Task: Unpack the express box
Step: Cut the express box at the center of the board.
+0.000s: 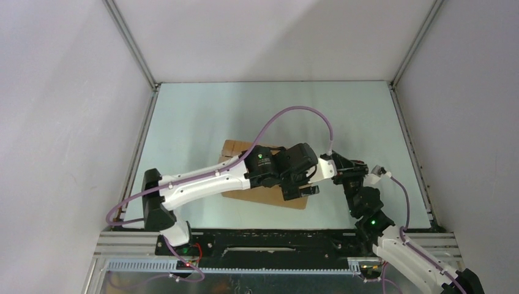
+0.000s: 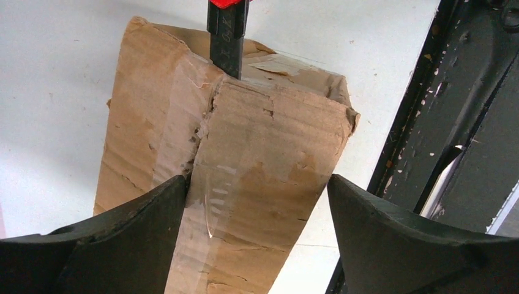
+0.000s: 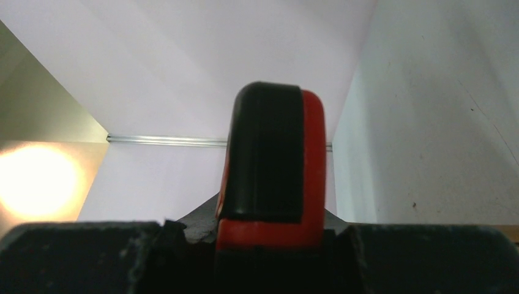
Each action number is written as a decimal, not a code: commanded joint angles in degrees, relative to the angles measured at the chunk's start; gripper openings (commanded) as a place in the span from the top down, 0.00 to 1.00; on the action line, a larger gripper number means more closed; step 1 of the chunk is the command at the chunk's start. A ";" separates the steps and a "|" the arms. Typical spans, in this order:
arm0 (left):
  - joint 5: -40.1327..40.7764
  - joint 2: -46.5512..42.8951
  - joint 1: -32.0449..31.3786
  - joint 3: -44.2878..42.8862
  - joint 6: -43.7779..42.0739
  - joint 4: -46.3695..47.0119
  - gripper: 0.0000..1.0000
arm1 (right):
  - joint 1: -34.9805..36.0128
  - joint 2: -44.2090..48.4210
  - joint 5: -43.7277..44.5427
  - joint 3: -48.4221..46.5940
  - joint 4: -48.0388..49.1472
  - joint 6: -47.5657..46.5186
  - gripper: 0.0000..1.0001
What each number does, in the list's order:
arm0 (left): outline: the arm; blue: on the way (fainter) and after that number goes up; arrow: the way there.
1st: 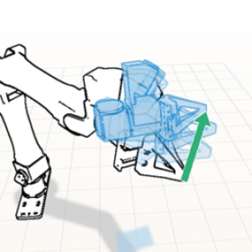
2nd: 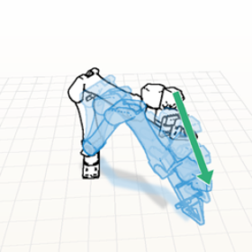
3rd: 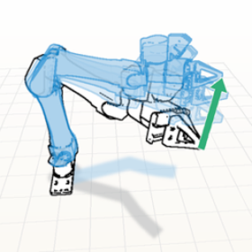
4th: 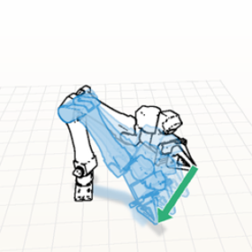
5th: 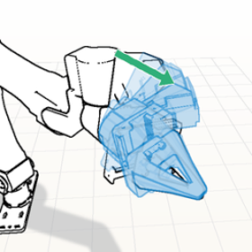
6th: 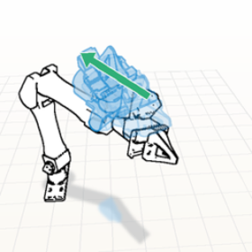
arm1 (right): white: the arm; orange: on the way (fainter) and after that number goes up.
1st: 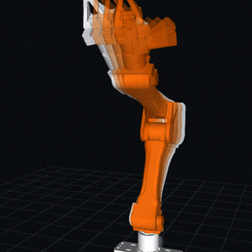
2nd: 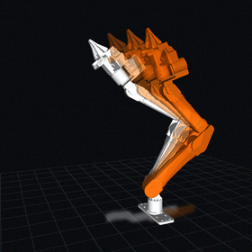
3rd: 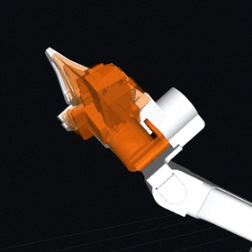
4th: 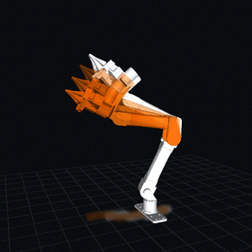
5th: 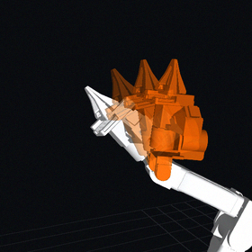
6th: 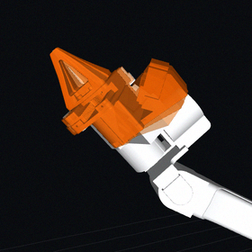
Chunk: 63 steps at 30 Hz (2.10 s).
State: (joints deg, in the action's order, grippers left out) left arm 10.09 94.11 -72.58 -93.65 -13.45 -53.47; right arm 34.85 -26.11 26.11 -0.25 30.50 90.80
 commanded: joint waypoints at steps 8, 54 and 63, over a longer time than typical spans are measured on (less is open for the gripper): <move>0.61 6.10 1.78 -10.60 1.61 -1.19 0.24 | -11.98 -6.45 -11.11 -1.23 12.78 -0.01 1.00; -11.54 -42.85 36.63 40.21 56.13 16.82 0.00 | -2.63 4.29 5.70 0.16 -2.58 7.72 1.00; -10.31 -43.88 36.63 43.03 63.11 16.37 0.06 | -3.23 4.11 7.85 2.02 -2.35 8.26 1.00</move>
State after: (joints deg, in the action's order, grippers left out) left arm 0.47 51.07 -35.97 -52.27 44.25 -38.06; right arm 31.81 -22.24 31.31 -0.14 24.67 98.56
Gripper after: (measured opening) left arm 0.949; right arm 0.268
